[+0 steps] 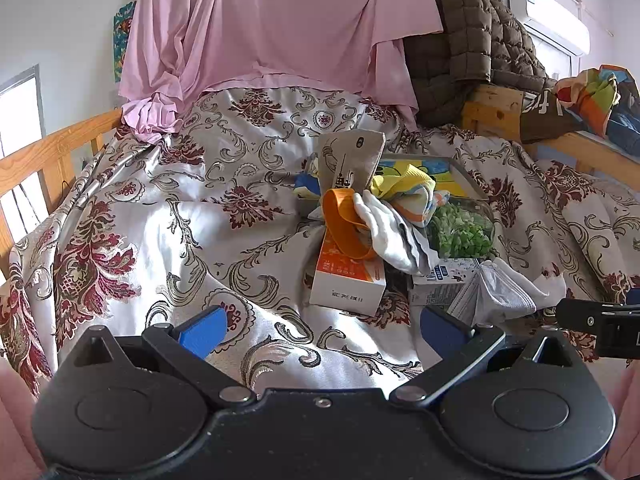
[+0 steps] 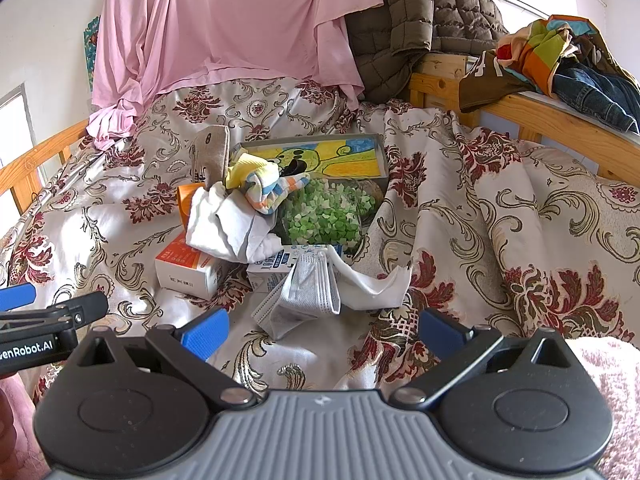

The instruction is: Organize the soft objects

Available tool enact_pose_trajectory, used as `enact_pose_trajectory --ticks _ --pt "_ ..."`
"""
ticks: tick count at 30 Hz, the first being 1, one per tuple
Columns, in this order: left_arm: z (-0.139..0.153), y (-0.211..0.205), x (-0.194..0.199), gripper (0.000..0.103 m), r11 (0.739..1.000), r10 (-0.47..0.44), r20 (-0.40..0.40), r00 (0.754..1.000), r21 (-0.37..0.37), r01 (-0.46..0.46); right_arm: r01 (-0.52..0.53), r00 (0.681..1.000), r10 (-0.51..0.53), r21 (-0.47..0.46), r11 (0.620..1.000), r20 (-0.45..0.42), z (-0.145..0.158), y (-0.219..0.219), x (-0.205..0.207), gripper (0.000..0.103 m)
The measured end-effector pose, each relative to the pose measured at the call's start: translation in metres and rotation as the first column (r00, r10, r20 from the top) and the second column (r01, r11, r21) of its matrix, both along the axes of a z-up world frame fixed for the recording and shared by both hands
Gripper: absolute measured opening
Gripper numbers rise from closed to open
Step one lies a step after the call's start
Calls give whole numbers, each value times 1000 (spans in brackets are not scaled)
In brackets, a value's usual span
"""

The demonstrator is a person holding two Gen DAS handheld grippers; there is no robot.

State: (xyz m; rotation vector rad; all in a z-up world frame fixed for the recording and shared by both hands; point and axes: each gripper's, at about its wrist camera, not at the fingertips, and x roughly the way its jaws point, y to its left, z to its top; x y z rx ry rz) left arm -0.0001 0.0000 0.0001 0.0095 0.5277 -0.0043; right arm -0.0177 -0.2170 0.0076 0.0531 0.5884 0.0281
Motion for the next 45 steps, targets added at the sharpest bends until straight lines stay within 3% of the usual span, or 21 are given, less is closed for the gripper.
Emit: enact_pose_trajectory --ticks 33,45 --pt "0 0 0 102 1000 -1 -1 1000 -1 1 -1 1000 1 1 1000 -2 -1 1 0 103" --pt "-4 -8 3 102 999 -37 -21 999 -4 37 -58 996 59 9 998 -67 8 -9 16 103"
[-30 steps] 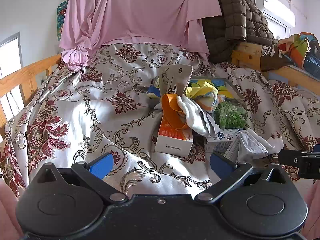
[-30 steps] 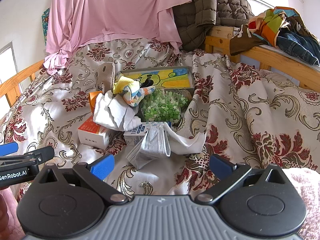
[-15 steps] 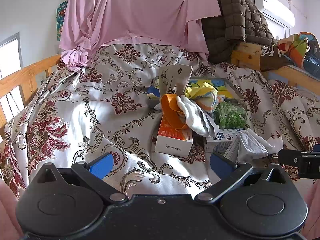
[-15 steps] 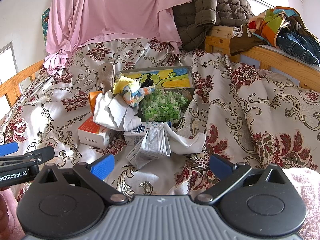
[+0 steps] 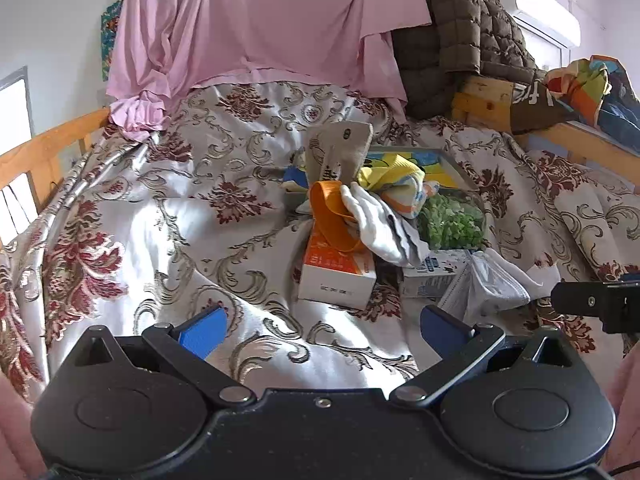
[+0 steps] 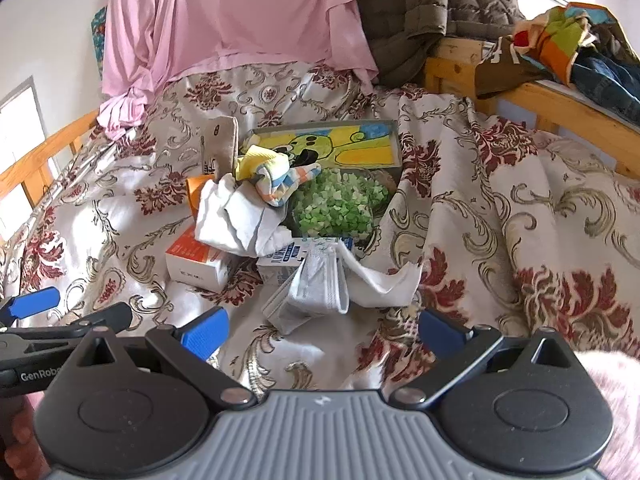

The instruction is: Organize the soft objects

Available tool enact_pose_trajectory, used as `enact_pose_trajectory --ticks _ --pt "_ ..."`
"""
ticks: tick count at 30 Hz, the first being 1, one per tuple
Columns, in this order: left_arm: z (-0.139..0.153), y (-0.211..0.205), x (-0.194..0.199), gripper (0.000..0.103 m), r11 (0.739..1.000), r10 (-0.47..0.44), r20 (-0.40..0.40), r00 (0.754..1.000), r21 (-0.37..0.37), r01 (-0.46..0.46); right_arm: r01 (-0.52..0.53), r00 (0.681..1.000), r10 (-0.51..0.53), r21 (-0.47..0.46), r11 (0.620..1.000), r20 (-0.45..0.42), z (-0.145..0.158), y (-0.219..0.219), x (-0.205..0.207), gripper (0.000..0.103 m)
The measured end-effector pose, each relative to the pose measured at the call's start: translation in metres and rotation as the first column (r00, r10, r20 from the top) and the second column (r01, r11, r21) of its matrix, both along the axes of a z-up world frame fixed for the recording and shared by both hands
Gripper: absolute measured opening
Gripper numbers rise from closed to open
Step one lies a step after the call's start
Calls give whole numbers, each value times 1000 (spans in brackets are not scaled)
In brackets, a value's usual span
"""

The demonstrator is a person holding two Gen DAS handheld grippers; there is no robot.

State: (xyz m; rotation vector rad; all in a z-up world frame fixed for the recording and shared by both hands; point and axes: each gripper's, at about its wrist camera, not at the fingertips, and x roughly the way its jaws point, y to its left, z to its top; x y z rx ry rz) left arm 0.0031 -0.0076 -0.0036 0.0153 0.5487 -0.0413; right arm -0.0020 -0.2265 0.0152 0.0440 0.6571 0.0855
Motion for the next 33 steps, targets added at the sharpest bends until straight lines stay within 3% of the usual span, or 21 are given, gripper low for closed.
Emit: enact_pose_trajectory --ticks 8,13,16,19,23,25,29,33 --pt "-3 -7 25 102 978 -194 -7 981 -74 193 -118 988 95 -194 974 -121 10 -19 35 103" --pt "-12 -40 53 102 924 -381 -41 924 -12 381 -229 963 172 -286 930 -209 5 -31 60 103" --pt "-23 -61 72 102 880 -470 -72 880 38 473 -322 936 244 -337 885 -254 0 -31 75 103" --pt "-36 -74 90 102 847 -523 -116 845 41 530 -447 885 344 -361 819 -314 -10 -29 91 103" --pt "-53 -79 113 102 832 -551 -161 819 -35 553 -619 775 476 -347 704 -415 -28 -23 110 103" --pt "-58 -79 123 102 827 -562 -167 810 -78 557 -664 740 512 -353 659 -435 -38 -19 117 103" --pt "-67 -81 142 102 810 -587 -174 791 -139 570 -725 687 564 -390 568 -458 -52 -9 128 102" --pt "-76 -78 156 98 788 -613 -185 768 -201 581 -758 651 566 -411 506 -505 -66 3 136 85"
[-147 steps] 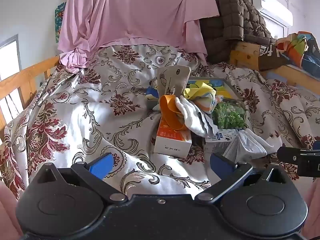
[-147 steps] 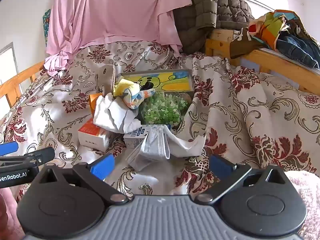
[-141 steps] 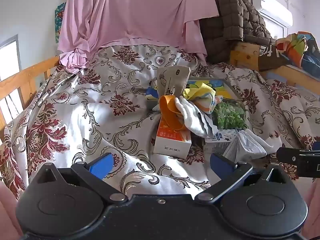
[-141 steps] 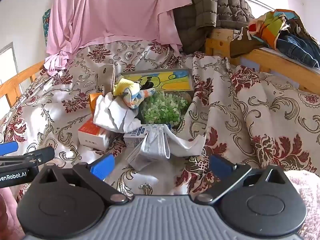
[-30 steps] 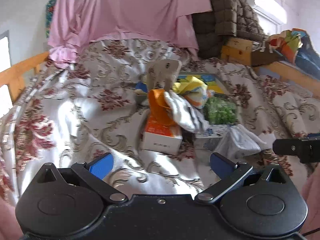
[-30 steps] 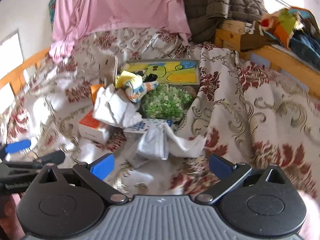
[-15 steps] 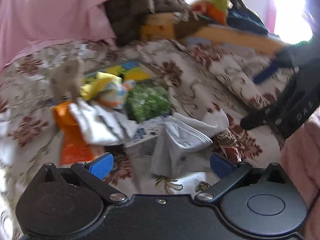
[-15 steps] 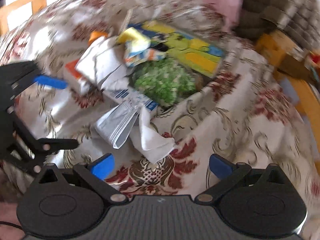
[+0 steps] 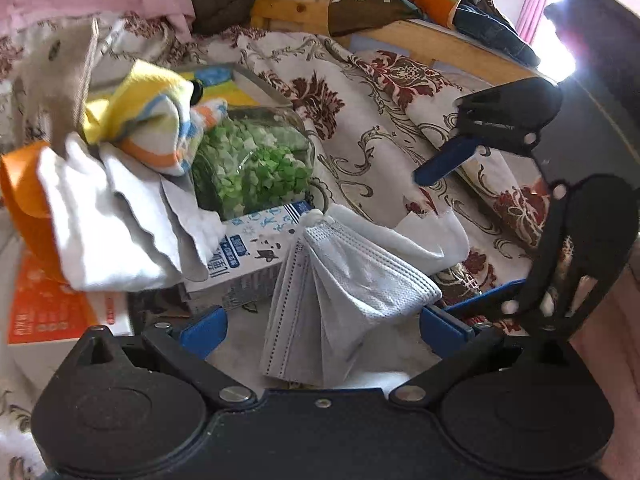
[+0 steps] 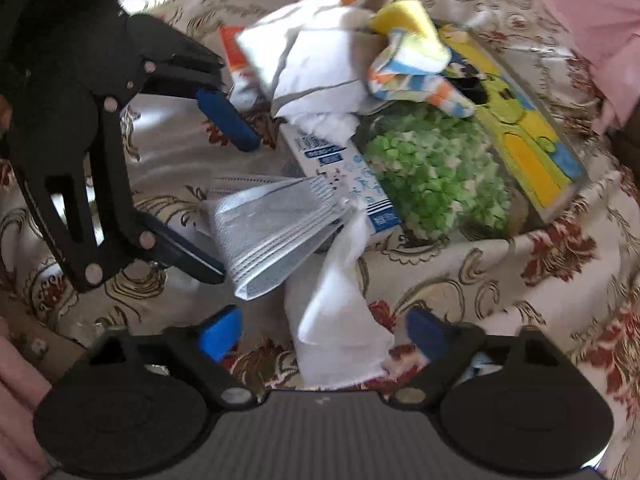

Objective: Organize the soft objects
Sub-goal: 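Grasp the grey face mask with the left tool while the right tool grasps a white tissue, then carry the mask and tissue in both tools over the frog-painted tray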

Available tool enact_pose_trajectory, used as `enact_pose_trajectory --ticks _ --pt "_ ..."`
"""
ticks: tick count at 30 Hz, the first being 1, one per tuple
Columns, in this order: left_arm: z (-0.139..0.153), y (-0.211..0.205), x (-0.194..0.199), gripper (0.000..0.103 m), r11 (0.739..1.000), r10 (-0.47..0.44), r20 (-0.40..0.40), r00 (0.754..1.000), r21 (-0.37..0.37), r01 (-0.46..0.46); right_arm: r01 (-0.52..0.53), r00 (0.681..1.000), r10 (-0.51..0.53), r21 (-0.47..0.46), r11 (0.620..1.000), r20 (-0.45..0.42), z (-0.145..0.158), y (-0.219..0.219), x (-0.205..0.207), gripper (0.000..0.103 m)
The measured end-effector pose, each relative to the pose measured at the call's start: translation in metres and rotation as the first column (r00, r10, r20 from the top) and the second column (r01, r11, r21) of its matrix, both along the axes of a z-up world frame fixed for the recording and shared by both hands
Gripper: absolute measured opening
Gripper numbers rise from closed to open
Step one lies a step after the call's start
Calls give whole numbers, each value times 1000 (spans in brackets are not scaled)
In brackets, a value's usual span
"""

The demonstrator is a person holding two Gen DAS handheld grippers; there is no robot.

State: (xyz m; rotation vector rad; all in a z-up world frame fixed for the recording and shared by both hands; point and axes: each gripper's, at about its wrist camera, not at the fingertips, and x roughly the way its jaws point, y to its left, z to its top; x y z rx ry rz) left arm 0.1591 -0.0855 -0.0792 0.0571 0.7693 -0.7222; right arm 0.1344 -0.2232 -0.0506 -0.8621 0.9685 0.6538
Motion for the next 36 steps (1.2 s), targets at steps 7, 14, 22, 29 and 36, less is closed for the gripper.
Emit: enact_pose_trajectory --ticks 7,14,22,29,36 --pt "-8 3 12 86 998 -26 -74 997 -57 22 6 1000 -5 -36 999 13 -15 1 13 67" --pt "-20 6 23 61 996 -8 -178 984 -83 -7 52 998 -51 -27 998 20 -17 -3 18 42" --pt "-12 14 13 32 990 4 -160 987 -138 -26 100 994 -100 -1 995 37 -16 -7 8 12" --pt "4 22 -2 19 979 53 -111 992 -190 -73 140 981 -147 62 988 127 9 -12 -7 9" --pt "33 31 -25 18 967 109 -21 994 -229 -111 197 939 -254 242 950 233 46 -13 -18 9"
